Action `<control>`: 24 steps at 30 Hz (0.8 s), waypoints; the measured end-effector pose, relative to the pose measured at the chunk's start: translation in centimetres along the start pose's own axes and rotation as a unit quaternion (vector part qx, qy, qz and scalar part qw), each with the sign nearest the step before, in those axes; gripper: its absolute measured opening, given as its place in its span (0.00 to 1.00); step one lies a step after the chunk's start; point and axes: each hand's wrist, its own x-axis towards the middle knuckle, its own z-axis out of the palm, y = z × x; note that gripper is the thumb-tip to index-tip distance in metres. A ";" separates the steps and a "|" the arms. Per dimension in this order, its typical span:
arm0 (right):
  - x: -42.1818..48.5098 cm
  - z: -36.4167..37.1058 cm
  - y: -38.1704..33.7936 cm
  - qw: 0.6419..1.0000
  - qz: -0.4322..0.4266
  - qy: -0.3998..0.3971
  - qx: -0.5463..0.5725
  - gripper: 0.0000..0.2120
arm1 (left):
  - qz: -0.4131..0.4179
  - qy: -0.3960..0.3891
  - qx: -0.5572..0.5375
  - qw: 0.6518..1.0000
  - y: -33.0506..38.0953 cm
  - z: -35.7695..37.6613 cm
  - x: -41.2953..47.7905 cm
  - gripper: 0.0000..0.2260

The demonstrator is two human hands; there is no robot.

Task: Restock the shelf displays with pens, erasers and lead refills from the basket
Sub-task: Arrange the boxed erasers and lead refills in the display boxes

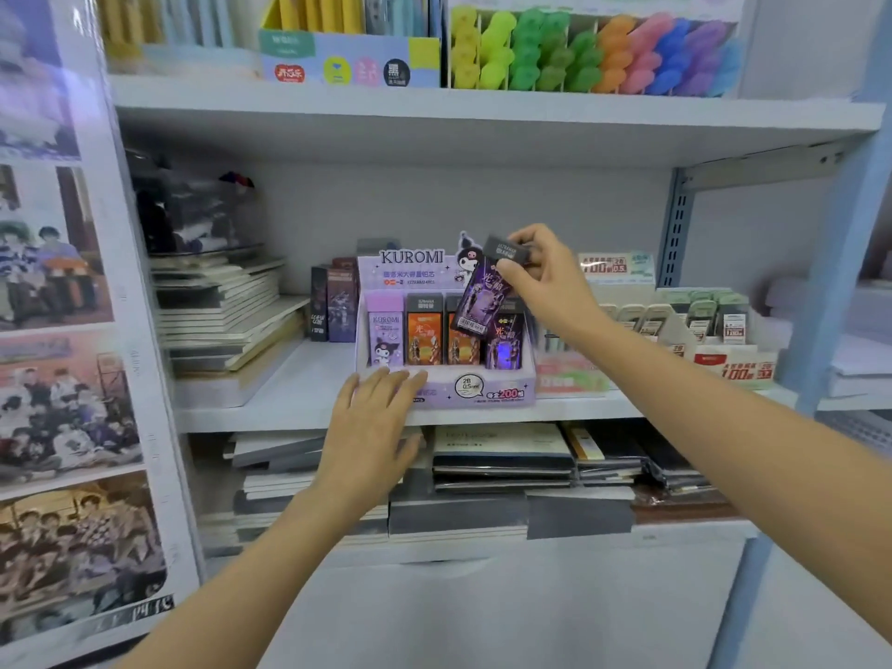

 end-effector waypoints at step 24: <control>-0.6 3.8 5.1 0.928 -0.162 -0.033 -0.334 0.15 | 0.010 0.045 -0.002 0.999 0.4 0.5 0.3 0.25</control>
